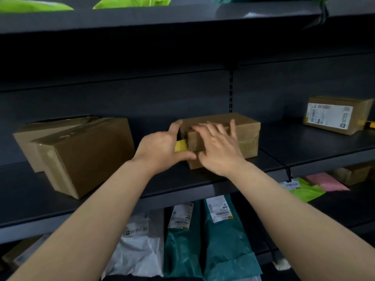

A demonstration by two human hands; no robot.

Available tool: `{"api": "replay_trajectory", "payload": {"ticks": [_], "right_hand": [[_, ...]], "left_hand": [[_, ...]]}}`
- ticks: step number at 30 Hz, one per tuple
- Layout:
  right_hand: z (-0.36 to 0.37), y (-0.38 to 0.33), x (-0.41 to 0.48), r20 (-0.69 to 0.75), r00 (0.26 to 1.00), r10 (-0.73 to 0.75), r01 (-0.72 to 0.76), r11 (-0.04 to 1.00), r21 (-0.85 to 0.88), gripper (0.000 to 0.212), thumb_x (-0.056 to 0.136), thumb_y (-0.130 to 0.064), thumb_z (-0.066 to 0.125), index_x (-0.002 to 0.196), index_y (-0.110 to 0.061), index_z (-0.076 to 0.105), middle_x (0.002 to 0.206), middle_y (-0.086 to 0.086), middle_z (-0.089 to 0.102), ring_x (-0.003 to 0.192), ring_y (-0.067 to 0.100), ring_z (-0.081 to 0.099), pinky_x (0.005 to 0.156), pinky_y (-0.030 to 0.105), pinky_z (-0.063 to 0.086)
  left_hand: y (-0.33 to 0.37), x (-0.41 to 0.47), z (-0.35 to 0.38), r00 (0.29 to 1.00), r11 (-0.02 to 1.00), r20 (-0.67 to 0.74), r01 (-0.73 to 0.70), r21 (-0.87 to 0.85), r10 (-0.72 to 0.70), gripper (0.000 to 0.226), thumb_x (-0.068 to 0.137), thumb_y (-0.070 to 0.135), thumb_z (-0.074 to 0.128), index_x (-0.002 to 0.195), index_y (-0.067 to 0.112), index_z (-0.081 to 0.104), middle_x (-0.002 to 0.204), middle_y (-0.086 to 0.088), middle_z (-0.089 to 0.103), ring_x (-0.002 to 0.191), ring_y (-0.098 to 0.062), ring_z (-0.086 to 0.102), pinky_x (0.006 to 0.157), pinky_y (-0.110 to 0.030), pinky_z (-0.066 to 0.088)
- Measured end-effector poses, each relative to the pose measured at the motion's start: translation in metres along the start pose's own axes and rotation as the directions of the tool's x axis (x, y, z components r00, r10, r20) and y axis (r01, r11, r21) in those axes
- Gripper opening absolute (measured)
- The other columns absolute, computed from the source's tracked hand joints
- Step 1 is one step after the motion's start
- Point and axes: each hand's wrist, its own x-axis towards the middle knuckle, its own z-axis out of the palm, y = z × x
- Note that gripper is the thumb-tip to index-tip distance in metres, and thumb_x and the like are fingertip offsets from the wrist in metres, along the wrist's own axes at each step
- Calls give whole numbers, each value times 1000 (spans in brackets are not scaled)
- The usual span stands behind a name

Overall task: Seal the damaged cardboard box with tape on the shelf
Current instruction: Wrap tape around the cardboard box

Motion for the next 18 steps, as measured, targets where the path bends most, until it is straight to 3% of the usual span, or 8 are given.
{"api": "replay_trajectory", "payload": {"ticks": [3,6,12,16,18], "right_hand": [[0,7,0,-12,1000,4,-5,997,-77,75,79,-34,54,148,-37,24,149,-7,36,137,19,29,117,54,7],[2,6,0,-41,999,15,-19,994,-106,79,75,-27,59,146,-38,26,145,-7,38,135,20,33,117,52,6],[3,3,5,-55,997,56,-61,994,-88,79,71,-17,64,140,-38,33,136,-5,43,131,21,36,118,56,-3],[2,5,8,-35,995,96,-96,995,10,65,72,-19,65,131,-36,41,130,-4,44,129,24,36,117,57,-8],[-1,10,10,-41,995,88,-84,991,100,59,72,-11,63,124,-34,47,125,-5,46,128,24,37,118,54,-9]], "left_hand": [[-8,-12,-6,984,994,175,51,-95,-34,78,75,74,61,133,26,41,106,1,63,94,-17,59,68,-29,41],[-10,-13,-11,990,999,133,-44,0,43,56,77,74,57,103,25,50,83,7,57,75,-14,52,61,-32,40],[-33,-15,-7,991,904,-18,-115,411,135,72,82,79,38,114,17,52,87,-2,67,76,-20,65,54,-29,40],[-47,-14,2,987,946,39,-160,282,155,67,86,74,29,112,18,53,82,-1,66,70,-21,62,67,-35,47],[-51,-12,6,979,940,-78,-159,302,191,69,85,74,24,107,17,57,74,-2,65,62,-23,60,70,-36,48]]}}
